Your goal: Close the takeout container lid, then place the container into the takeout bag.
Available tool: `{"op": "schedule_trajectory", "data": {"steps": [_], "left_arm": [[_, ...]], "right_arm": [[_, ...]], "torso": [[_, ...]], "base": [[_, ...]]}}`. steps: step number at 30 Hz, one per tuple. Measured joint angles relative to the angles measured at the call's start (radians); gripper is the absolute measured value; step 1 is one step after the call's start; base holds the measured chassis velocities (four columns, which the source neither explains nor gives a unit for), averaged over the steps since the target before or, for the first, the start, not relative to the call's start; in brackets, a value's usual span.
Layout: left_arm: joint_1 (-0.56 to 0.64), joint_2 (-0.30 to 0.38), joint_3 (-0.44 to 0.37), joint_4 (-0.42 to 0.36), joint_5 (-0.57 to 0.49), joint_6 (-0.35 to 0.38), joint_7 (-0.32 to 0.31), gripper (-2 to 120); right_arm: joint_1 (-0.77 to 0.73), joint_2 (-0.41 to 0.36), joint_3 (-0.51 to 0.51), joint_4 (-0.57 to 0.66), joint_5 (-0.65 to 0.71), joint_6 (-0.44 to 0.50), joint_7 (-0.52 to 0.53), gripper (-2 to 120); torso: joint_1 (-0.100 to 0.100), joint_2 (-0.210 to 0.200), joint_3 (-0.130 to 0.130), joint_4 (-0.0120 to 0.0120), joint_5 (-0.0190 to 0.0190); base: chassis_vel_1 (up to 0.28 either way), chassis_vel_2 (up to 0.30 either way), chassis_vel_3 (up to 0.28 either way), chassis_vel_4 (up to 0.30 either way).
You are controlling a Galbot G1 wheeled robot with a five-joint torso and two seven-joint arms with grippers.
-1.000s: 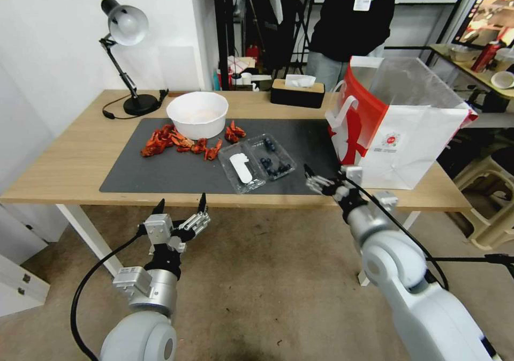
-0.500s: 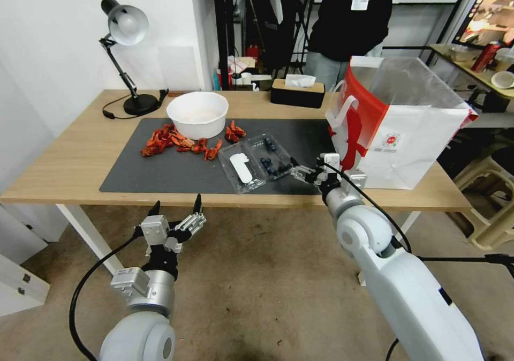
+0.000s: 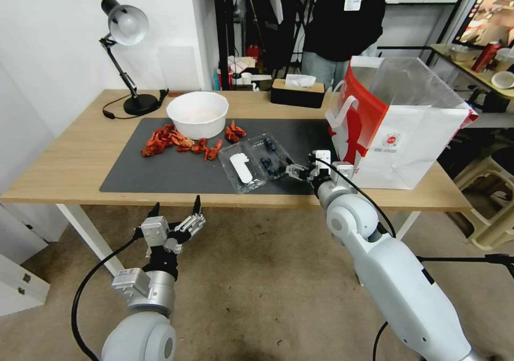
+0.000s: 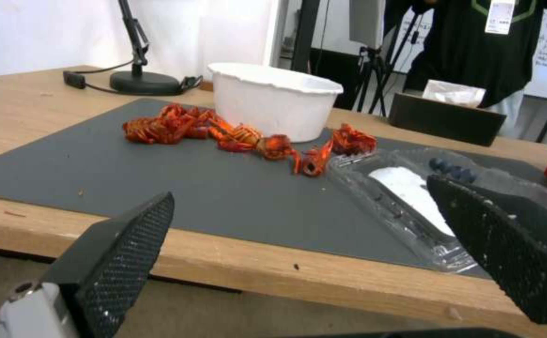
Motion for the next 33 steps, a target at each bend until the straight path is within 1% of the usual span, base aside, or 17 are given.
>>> {"op": "schedule_trajectory", "data": {"steps": [17,24,33], "left_arm": [[0.002,0.000,0.002,0.002,0.000,-0.009,-0.003,100],[0.004,-0.001,0.004,0.003,0.001,-0.014,-0.004,100],[0.001,0.001,0.004,0.003,0.001,-0.016,-0.005,100]], "right_arm": [[0.028,-0.002,0.000,-0.006,0.016,-0.106,0.026,100],[0.032,-0.001,0.003,-0.004,0.021,-0.132,0.029,100],[0.011,-0.003,0.016,0.028,0.023,-0.163,0.033,100]], "torso": [[0.000,0.000,0.000,0.0000,0.0000],[0.000,0.000,0.000,0.0000,0.0001],[0.000,0.000,0.000,0.0000,0.0001]], "base": [[0.000,0.000,0.000,0.000],[0.000,0.000,0.000,0.000],[0.000,0.000,0.000,0.000]]}}
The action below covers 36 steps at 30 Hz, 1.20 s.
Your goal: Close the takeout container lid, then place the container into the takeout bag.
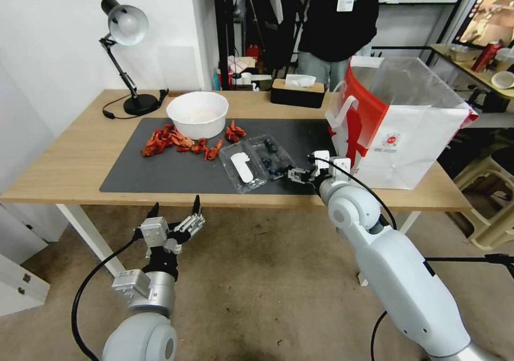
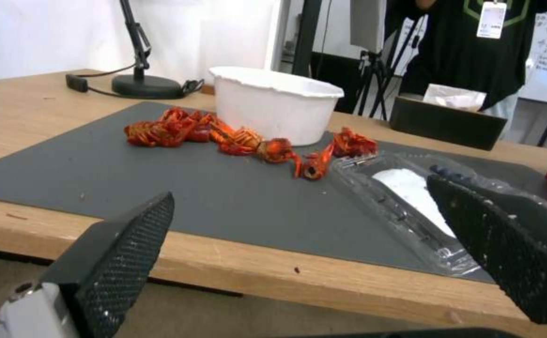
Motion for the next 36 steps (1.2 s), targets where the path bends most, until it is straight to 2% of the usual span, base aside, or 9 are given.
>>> {"op": "schedule_trajectory", "data": {"steps": [36], "left_arm": [[0.002,-0.001,0.002,0.007,-0.001,-0.015,-0.004,100]], "right_arm": [[-0.036,0.014,0.008,0.042,0.014,-0.009,0.000,100]], "torso": [[0.000,0.000,0.000,0.0000,0.0000]], "base": [[0.000,0.000,0.000,0.000]]}}
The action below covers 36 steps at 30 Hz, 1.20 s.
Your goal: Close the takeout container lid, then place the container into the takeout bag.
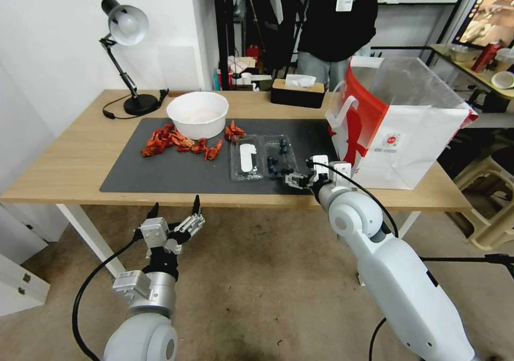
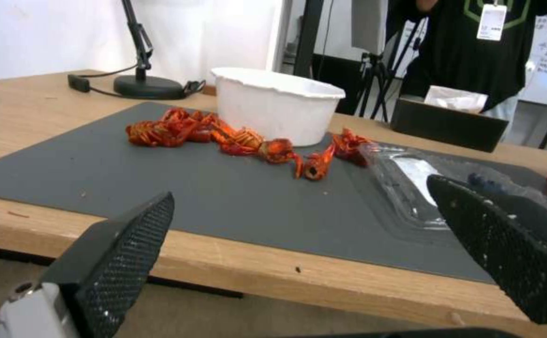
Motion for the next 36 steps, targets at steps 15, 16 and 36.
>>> {"op": "schedule_trajectory", "data": {"steps": [15,16,36], "left_arm": [[0.000,0.003,-0.001,0.001,-0.002,-0.001,-0.001,100],[0.000,0.003,-0.001,0.001,-0.002,-0.002,-0.001,100],[-0.006,0.038,-0.001,0.019,-0.013,-0.022,-0.003,100]], "right_arm": [[-0.029,-0.008,0.042,0.106,0.047,0.041,-0.010,100],[-0.043,-0.015,0.054,0.127,0.049,0.052,-0.017,100],[-0.431,-0.093,0.238,0.280,-0.239,0.656,-0.309,100]], "torso": [[0.000,0.000,0.000,0.0000,0.0000],[0.000,0.000,0.000,0.0002,0.0000],[0.000,0.000,0.000,-0.0002,0.0000]], "base": [[0.000,0.000,0.000,0.000],[0.000,0.000,0.000,0.000],[0.000,0.000,0.000,0.000]]}}
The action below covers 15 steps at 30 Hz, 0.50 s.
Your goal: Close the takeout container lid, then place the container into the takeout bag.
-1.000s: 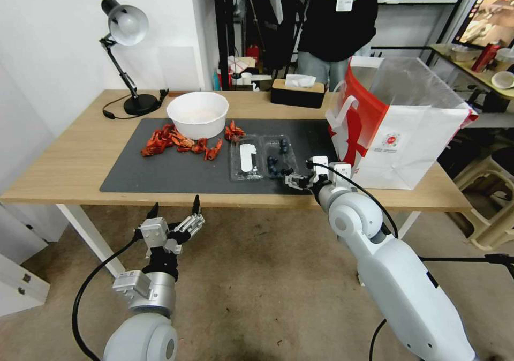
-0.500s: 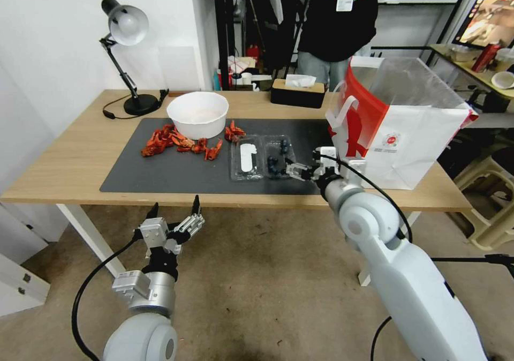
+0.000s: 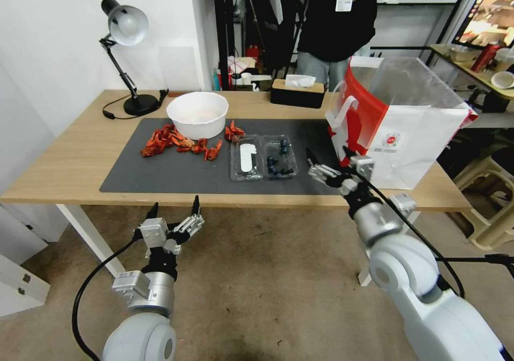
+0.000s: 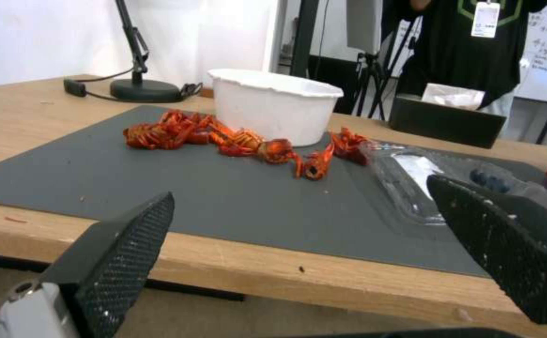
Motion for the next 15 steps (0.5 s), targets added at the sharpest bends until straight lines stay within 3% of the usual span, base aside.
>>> {"op": "schedule_trajectory", "data": {"steps": [2,6,15], "left_arm": [[0.000,0.001,0.000,0.000,0.000,0.000,0.000,100],[0.001,0.009,0.000,0.005,-0.001,-0.012,0.000,100],[0.003,0.019,-0.002,0.007,-0.004,-0.019,-0.001,100]], "right_arm": [[-0.006,0.000,0.002,0.002,-0.003,0.006,0.000,100],[-0.107,0.013,0.035,0.015,-0.113,0.133,0.003,100],[-0.254,0.085,0.023,0.012,-0.241,0.249,0.019,100]], "torso": [[0.000,0.000,0.000,0.0000,0.0000],[0.000,0.000,0.000,0.0001,0.0000],[0.000,0.000,0.000,-0.0001,0.0000]], "base": [[0.000,0.000,0.000,0.000],[0.000,0.000,0.000,0.000],[0.000,0.000,0.000,0.000]]}}
